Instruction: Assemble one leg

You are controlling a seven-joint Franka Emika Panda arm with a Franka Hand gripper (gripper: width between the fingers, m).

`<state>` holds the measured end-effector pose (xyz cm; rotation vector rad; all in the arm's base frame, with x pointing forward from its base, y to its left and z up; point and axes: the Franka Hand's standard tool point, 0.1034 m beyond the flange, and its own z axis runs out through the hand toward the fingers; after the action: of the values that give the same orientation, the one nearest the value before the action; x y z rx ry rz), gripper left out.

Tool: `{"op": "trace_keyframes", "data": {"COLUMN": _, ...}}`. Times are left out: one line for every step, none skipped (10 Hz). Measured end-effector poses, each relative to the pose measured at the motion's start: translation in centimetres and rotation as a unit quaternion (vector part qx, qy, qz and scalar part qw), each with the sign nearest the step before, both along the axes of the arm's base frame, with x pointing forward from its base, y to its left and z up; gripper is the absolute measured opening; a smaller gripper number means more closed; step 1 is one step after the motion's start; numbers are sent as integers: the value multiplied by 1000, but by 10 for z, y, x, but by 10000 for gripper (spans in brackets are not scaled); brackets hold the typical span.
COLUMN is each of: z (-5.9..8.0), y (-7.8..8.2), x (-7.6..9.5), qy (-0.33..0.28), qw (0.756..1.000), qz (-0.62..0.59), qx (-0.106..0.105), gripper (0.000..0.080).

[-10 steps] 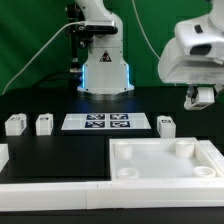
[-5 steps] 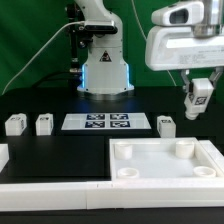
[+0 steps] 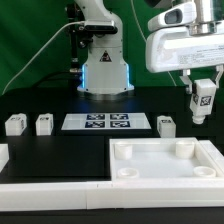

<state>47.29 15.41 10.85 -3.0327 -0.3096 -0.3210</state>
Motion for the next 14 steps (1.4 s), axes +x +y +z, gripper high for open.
{"op": "trace_keyframes", "data": {"z": -1, "y": -11, "x": 10, "qy": -4, "qw": 1000, "qz": 10, "qx": -3, "gripper": 293}}
{"op": "trace_keyframes", "data": {"z": 5, "y": -15, "x": 20, "qy": -12, "qw": 1000, "qz": 15, "qx": -3, "gripper": 293}}
{"op": "trace_keyframes", "data": {"z": 11, "y": -16, "x": 29, "qy": -20, "qw": 999, "qz": 26, "qx": -5, "gripper": 293}}
{"op": "trace_keyframes", "data": {"z": 15, "y": -19, "x": 40, "qy": -28, "qw": 999, "qz": 36, "qx": -8, "gripper": 293}}
{"op": "trace_keyframes", "data": {"z": 17, "y": -21, "x": 49, "qy": -31, "qw": 998, "qz": 47, "qx": -12, "gripper": 293}}
{"op": "trace_keyframes", "data": {"z": 16, "y": -20, "x": 50, "qy": -31, "qw": 998, "qz": 48, "qx": -11, "gripper": 293}}
{"op": "trace_keyframes", "data": {"z": 16, "y": -20, "x": 49, "qy": -31, "qw": 998, "qz": 48, "qx": -11, "gripper": 293}}
{"op": "trace_keyframes", "data": {"z": 16, "y": -20, "x": 49, "qy": -31, "qw": 998, "qz": 48, "qx": -11, "gripper": 293}}
{"op": "trace_keyframes", "data": {"z": 16, "y": -20, "x": 49, "qy": -31, "qw": 998, "qz": 48, "qx": -11, "gripper": 293}}
{"op": "trace_keyframes", "data": {"z": 16, "y": -20, "x": 49, "qy": -31, "qw": 998, "qz": 48, "qx": -11, "gripper": 293}}
{"op": "trace_keyframes", "data": {"z": 16, "y": -23, "x": 50, "qy": -29, "qw": 998, "qz": 57, "qx": -15, "gripper": 293}}
{"op": "trace_keyframes", "data": {"z": 21, "y": -33, "x": 62, "qy": -25, "qw": 997, "qz": 68, "qx": -22, "gripper": 293}}
{"op": "trace_keyframes", "data": {"z": 27, "y": -37, "x": 74, "qy": -26, "qw": 997, "qz": 71, "qx": -23, "gripper": 293}}
{"op": "trace_keyframes", "data": {"z": 31, "y": -39, "x": 84, "qy": -25, "qw": 997, "qz": 75, "qx": -24, "gripper": 293}}
